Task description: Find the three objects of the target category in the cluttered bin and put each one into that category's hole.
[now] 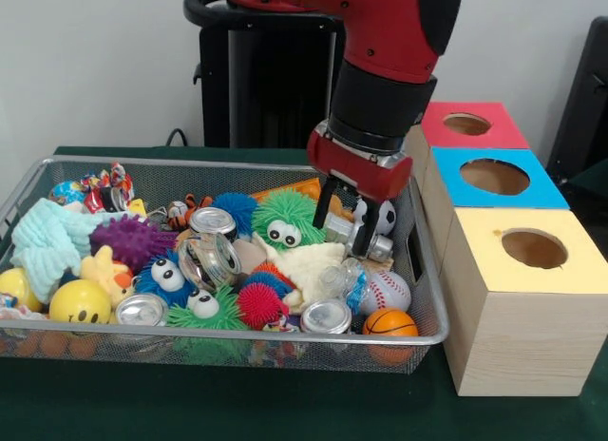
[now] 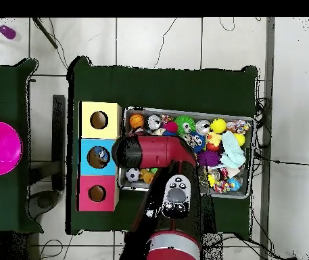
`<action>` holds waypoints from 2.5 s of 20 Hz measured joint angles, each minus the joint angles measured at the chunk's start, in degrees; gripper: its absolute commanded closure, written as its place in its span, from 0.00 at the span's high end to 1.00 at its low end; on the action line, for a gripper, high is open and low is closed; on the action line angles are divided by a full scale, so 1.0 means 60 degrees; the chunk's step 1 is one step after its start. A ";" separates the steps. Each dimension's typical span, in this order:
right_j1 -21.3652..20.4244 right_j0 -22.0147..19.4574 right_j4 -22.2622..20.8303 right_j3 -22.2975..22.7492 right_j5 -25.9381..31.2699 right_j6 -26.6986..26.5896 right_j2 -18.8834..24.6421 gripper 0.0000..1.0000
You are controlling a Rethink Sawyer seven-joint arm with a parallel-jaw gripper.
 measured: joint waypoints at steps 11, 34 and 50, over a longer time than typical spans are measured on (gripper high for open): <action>-0.0009 0.0273 -0.1033 0.0449 -0.0002 0.0000 0.0534 1.00; 0.0600 -0.0387 -0.2359 0.0372 -0.0010 0.0000 0.1268 1.00; 0.0667 -0.0504 -0.3019 -0.0184 -0.0006 -0.0002 0.1501 1.00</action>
